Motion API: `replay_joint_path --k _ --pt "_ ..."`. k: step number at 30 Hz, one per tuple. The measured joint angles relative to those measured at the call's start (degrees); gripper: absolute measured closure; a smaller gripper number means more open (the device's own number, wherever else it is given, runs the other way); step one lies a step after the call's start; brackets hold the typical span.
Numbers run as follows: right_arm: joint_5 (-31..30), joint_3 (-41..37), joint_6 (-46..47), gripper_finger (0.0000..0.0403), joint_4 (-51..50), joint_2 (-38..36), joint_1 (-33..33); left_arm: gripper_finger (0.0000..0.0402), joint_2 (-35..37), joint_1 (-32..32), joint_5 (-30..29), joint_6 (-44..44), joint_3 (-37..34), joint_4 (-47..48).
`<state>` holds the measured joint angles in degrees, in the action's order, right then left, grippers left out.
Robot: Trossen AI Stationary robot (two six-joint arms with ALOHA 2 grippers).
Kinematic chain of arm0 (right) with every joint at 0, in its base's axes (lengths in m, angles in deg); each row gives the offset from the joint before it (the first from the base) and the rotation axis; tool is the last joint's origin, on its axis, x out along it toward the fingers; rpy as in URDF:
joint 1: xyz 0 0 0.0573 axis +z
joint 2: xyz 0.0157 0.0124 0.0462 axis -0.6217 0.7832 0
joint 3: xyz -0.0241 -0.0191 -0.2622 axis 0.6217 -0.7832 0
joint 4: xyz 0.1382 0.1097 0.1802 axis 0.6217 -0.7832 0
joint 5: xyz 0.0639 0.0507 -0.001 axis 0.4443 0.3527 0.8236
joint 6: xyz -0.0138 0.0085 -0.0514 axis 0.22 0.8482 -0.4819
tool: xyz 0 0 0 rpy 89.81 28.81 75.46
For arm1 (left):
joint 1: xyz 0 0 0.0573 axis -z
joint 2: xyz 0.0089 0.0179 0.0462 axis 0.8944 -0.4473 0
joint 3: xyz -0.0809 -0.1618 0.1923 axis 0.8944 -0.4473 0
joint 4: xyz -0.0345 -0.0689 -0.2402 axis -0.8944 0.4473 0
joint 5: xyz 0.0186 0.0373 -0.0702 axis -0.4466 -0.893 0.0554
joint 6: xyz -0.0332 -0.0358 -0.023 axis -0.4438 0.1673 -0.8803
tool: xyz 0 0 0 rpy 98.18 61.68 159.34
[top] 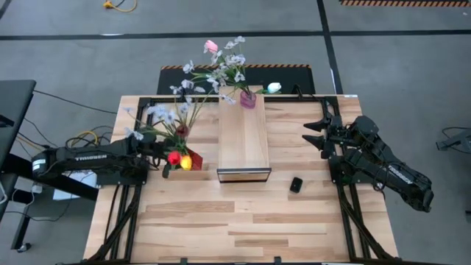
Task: Pick and place flowers into a vace then onto a shelf
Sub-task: Put the red flower vase with flowers on the shelf
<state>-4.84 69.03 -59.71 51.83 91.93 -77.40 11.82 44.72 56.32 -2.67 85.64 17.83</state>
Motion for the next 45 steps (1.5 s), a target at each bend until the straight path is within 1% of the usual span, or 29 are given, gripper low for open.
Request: replay_joint_path --k 8,14,23,29,34,36,38,41,45 --pt "0.02 0.0 0.01 0.0147 0.0 0.0 -0.01 0.0183 -0.5 7.69 -6.38 -3.2 0.0 1.94" --pt "0.04 0.0 0.02 0.0147 0.0 0.0 0.0 0.0183 -0.45 13.94 -8.83 -5.44 0.0 1.3" --pt "0.04 0.0 0.02 0.0147 0.0 -0.01 0.0 0.0183 -0.26 23.05 -9.03 -7.23 0.0 -4.28" --pt "0.04 0.0 0.03 0.0147 0.0 -0.01 0.0 0.0183 -0.28 26.06 -8.44 -6.74 0.51 -7.32" --pt "0.07 0.0 0.11 0.0147 -0.02 -0.02 0.0 0.0184 -0.3 26.25 -7.38 -2.99 5.74 -4.5" --pt "0.07 0.0 0.35 0.0147 0.0 -0.02 0.0 0.0184 -0.32 26.27 -7.76 -0.66 9.34 0.44" --pt "0.07 0.0 0.37 0.0147 0.0 0.0 0.0 0.0184 -0.67 26.26 -9.72 1.64 13.19 6.3" --pt "0.06 0.0 0.38 0.0147 0.0 0.0 0.0 0.0184 -2.68 26.17 -11.77 5.16 19.06 11.41" --pt "0.04 0.0 0.39 0.0147 0.0 -0.02 -0.02 0.0184 -8.61 25.06 -11.96 8.94 26.23 14.62"
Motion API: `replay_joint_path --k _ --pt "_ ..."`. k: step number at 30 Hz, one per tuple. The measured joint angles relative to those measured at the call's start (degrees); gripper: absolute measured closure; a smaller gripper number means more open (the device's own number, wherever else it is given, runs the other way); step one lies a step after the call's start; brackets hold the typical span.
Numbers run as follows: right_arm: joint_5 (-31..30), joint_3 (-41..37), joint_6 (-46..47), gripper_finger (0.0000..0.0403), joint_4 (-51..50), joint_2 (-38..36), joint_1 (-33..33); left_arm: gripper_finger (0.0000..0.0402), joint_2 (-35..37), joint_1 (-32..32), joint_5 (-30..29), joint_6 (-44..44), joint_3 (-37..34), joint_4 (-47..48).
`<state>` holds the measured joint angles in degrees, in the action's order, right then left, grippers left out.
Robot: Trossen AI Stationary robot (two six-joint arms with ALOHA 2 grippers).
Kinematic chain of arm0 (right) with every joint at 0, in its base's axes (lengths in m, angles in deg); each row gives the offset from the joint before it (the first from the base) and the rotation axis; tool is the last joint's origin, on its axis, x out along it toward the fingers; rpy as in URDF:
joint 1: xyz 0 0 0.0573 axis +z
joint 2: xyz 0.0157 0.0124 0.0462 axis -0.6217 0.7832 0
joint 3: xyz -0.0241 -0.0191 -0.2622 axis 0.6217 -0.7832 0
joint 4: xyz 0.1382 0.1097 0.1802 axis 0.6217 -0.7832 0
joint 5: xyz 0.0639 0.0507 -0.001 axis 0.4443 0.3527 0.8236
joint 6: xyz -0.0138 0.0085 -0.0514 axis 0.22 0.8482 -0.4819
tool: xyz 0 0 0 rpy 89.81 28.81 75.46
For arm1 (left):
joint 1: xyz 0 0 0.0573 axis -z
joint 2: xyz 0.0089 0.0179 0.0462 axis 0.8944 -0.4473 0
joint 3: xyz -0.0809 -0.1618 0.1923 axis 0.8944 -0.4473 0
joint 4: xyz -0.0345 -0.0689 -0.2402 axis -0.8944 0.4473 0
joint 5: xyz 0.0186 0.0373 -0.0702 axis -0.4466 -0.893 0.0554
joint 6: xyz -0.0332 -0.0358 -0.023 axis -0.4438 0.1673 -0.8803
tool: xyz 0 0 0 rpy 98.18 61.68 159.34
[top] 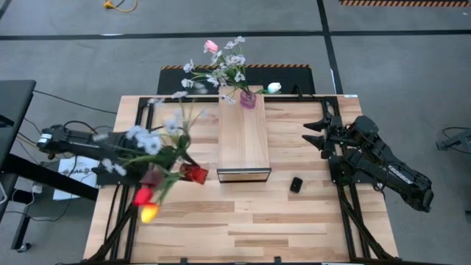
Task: Pick and place flowers into a vace then onto a shelf
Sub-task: Put the red flower vase with flowers on the shelf
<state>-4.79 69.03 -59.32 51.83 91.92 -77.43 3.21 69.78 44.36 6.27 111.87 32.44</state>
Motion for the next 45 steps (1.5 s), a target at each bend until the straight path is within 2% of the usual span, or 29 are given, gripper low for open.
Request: replay_joint_path --k 4,10,14,22,28,34,45 --pt "0.0 0.0 0.0 0.0147 0.01 0.0 0.02 0.0184 -8.79 -2.14 0.19 2.35 6.69 1.86" --pt "0.0 0.0 0.0 0.0147 0.02 0.02 0.0 0.0184 -21.22 -5.74 5.69 6.34 17.83 2.19" --pt "0.0 0.0 0.0 0.0147 0.02 0.0 0.0 0.0184 -28.09 -8.55 5.98 8.28 24.28 2.88" --pt "-0.02 0.0 -0.22 0.0147 0.04 0.01 0.0 0.0184 -38.69 -13.4 8.45 9.2 31.93 2.57" --pt "-0.01 0.0 -0.31 0.0147 0.09 0.0 0.01 0.0184 -43.24 -14.77 8.53 10.53 33.37 1.65" --pt "0.02 0.0 -0.33 0.0147 0.17 0.0 0.0 0.0184 -45.53 -16.23 5.16 11.19 33.37 -1.0" --pt "0.04 0.0 -0.42 0.0147 0.13 0.01 0.02 0.0184 -45.72 -18.15 4.74 8.33 32.78 0.82"
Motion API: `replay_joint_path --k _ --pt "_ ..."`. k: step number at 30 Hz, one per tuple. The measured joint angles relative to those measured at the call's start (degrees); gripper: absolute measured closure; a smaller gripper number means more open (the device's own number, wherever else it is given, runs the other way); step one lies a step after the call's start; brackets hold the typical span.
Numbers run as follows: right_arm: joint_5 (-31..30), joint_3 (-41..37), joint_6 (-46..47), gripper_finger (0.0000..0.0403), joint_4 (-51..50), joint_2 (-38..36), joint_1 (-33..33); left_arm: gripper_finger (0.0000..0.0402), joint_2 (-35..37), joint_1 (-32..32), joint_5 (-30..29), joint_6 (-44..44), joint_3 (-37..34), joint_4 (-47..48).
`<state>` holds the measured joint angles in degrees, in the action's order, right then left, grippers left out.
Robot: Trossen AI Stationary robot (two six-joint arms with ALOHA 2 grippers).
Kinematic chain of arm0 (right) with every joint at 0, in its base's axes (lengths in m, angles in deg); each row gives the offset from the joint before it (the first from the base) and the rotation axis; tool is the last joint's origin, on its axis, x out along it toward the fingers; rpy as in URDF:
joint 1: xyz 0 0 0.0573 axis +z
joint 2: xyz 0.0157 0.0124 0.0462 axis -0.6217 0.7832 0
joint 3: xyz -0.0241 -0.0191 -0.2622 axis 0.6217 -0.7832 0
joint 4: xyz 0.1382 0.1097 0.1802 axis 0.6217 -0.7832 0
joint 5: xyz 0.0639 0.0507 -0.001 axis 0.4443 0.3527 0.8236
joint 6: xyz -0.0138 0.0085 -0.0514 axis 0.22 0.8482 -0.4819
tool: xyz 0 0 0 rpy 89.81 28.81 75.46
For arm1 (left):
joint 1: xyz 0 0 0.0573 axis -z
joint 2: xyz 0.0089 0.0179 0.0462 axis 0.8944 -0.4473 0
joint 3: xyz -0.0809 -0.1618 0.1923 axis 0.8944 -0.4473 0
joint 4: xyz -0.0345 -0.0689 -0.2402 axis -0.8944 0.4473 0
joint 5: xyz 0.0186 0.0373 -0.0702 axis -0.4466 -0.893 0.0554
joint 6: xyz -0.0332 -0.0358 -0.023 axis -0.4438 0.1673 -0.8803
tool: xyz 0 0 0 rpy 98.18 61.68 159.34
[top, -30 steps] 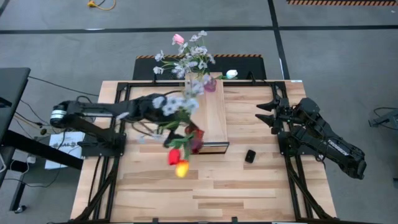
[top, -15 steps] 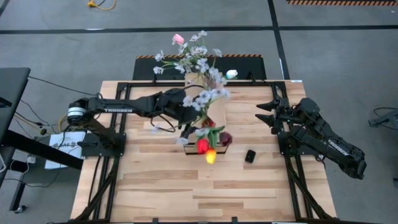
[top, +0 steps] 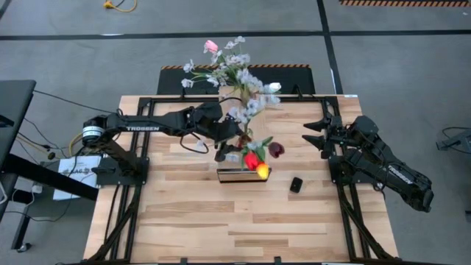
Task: Pick and place flowers into a vace then onto a shelf
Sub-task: Put the red flower vase with flowers on the shelf
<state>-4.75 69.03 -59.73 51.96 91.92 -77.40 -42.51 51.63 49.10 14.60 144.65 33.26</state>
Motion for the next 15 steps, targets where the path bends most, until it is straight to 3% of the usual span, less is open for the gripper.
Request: replay_joint_path --k 15 --pt "0.02 0.0 0.0 0.0147 -0.07 -0.01 0.0 0.0184 0.02 1.81 0.25 -3.46 -1.77 0.47"
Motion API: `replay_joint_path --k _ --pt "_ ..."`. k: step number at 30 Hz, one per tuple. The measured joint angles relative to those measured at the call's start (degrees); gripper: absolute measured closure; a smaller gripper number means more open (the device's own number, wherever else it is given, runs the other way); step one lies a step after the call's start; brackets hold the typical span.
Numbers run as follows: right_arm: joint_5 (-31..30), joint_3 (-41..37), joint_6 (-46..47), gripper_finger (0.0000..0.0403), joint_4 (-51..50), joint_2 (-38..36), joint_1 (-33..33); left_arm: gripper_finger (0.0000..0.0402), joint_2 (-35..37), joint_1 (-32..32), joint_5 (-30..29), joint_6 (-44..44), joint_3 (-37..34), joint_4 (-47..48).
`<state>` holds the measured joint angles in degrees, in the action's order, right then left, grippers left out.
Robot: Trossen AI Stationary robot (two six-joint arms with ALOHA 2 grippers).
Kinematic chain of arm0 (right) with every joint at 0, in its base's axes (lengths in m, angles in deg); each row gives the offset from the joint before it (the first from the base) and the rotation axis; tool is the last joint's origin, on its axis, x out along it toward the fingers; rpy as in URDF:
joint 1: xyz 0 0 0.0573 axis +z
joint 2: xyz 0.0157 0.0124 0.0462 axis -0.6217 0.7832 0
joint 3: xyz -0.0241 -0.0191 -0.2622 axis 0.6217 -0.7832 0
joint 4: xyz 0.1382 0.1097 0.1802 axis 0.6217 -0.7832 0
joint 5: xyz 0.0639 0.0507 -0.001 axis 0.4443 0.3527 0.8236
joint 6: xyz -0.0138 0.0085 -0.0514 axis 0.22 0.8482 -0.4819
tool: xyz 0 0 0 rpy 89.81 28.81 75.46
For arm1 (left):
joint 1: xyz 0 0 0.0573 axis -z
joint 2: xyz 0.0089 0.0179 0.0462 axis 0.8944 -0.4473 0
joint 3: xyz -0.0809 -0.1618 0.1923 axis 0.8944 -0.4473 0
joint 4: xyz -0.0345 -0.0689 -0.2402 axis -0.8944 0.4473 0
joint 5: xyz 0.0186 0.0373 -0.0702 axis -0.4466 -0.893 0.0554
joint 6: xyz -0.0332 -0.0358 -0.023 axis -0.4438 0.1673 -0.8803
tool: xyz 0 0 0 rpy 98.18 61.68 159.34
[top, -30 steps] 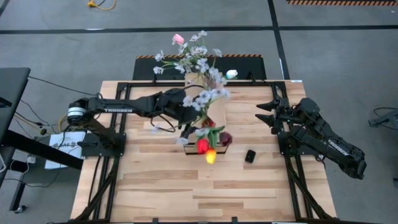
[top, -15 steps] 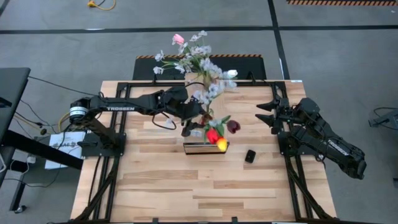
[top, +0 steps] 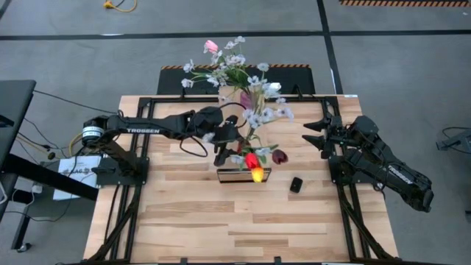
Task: Pick and place flowers into a vace then onto a shelf
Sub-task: Put the red flower vase with flowers on the shelf
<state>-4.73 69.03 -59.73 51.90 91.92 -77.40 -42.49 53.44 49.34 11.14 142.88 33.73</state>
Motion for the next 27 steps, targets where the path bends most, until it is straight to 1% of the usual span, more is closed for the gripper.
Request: replay_joint_path --k 5,11,12,14,21,27 --pt "0.0 0.0 0.0 0.0147 0.0 0.02 0.0 0.0184 -0.05 0.7 -0.02 -0.37 0.0 -0.02" --pt "0.04 0.0 0.25 0.0147 -0.02 0.09 0.25 0.0184 -3.01 0.62 -0.27 -1.44 0.04 -0.89" --pt "0.02 0.0 0.35 0.0147 -0.07 0.1 0.55 0.0184 -3.02 0.62 -0.37 -1.44 -0.06 0.34" --pt "0.0 0.0 0.37 0.0147 0.0 0.41 1.47 0.0184 -3.42 0.69 -0.42 -1.45 0.03 -1.14" --pt "-0.02 -0.02 0.09 0.0147 0.13 0.87 5.47 0.0183 -3.76 0.5 -0.51 -2.82 0.04 0.14" --pt "-0.05 -0.02 -0.07 0.0147 0.23 0.87 7.75 0.0175 -3.76 0.51 -0.55 -3.13 0.04 0.42"
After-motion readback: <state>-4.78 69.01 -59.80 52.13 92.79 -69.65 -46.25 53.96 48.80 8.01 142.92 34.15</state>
